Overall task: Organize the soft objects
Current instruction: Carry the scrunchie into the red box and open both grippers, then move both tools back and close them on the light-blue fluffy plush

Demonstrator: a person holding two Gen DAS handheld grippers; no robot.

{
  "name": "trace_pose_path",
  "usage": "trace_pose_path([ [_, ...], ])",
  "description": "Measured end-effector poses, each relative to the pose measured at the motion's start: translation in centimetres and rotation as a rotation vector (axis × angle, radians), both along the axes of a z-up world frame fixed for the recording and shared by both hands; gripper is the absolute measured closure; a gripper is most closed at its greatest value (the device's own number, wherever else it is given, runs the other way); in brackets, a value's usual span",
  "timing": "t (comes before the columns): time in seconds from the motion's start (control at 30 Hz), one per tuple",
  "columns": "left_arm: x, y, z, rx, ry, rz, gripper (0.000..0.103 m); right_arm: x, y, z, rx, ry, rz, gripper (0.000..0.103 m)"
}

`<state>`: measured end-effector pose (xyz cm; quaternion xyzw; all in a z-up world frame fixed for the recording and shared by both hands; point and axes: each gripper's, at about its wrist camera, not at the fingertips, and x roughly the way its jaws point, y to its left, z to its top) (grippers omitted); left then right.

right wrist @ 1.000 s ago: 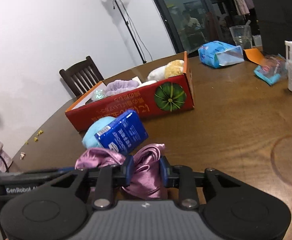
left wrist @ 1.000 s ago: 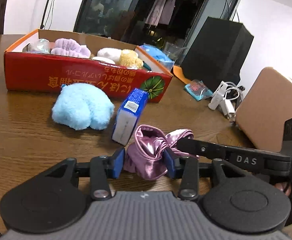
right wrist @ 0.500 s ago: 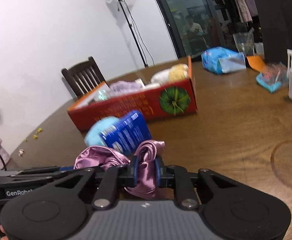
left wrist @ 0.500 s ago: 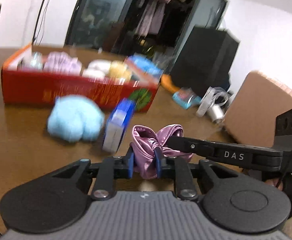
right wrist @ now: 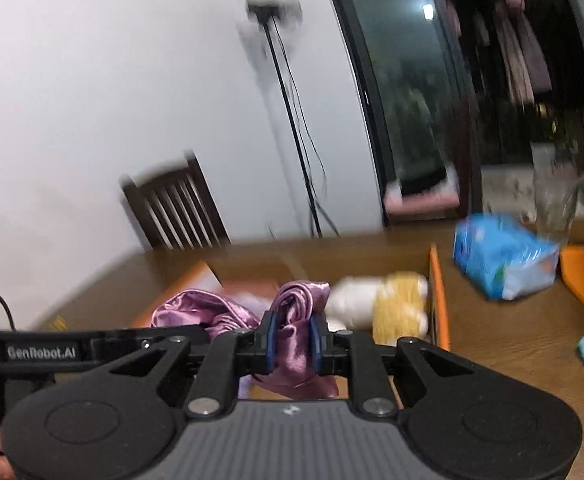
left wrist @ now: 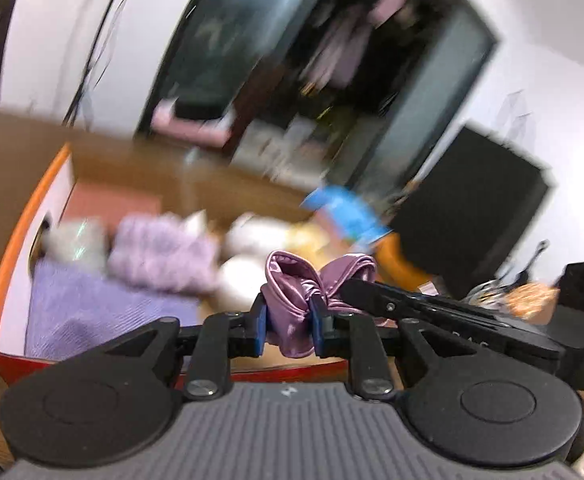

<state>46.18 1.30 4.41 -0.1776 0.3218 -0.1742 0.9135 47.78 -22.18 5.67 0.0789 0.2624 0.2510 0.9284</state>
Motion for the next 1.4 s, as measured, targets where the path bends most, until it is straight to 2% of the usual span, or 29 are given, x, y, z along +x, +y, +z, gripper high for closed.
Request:
trace_pose_path([
  [0.07,1.1,0.0,-1.6,0.055,0.039,0.007,0.077,2.1,1.3,-2.0,-0.032,0.079,-0.001,0.086],
  [0.13,1.3,0.3,-2.3,0.077,0.032,0.005,0.067,3.3,2.4,-3.5,-0.070,0.134,0.005,0.084],
  [0.17,1.2,0.5,-2.3,0.073,0.018,0.000,0.060,3.6,2.9,-4.2,-0.079,0.158,0.017,0.083],
  [0.2,0.9,0.9,-2.1,0.063,0.008,0.012,0.045,3.8,3.3,-4.7,-0.084,0.171,0.025,0.079],
  [0.23,0.6,1.2,-1.7,0.055,-0.010,0.030,0.038,3.8,3.7,-5.0,-0.098,0.176,0.029,0.077],
  [0.27,0.2,1.6,-1.2,0.053,-0.033,0.042,0.036,4.0,3.9,-5.2,-0.103,0.179,0.035,0.076],
  [0.33,-0.1,2.0,0.0,0.065,-0.069,0.061,0.035,3.9,4.0,-5.1,-0.082,0.179,0.051,0.057],
  [0.47,-1.8,2.7,2.4,0.079,-0.130,0.083,0.034,3.5,3.5,-4.2,-0.070,0.145,0.048,0.051],
  [0.57,-3.4,2.7,3.6,0.103,-0.148,0.100,0.033,2.4,2.3,-2.2,-0.054,0.096,0.029,0.049],
  [0.67,-5.8,2.2,4.1,0.133,-0.177,0.096,0.030,0.1,0.8,0.1,-0.049,0.027,0.012,0.047],
  [0.73,-8.2,1.9,4.1,0.161,-0.200,0.104,0.028,-2.1,-0.5,1.3,-0.052,-0.020,0.004,0.040],
  [0.8,-10.4,1.2,3.7,0.180,-0.216,0.104,0.026,-4.4,-1.6,1.7,-0.056,-0.053,-0.002,0.038],
  [1.0,-14.4,-0.9,2.6,0.213,-0.230,0.077,0.023,-8.5,-3.1,0.5,-0.039,-0.030,0.006,0.038],
  [1.17,-16.7,-1.8,1.2,0.247,-0.221,0.110,0.022,-11.1,-2.7,-2.0,-0.020,0.010,0.013,0.038],
  [1.3,-17.6,-1.0,-1.0,0.184,-0.151,0.120,0.020,-13.7,-3.5,-4.1,0.016,0.058,0.015,0.038],
  [1.4,-16.5,-0.8,-2.1,0.215,-0.112,0.147,0.020,-14.3,-4.0,-5.0,0.006,0.078,-0.005,0.038],
])
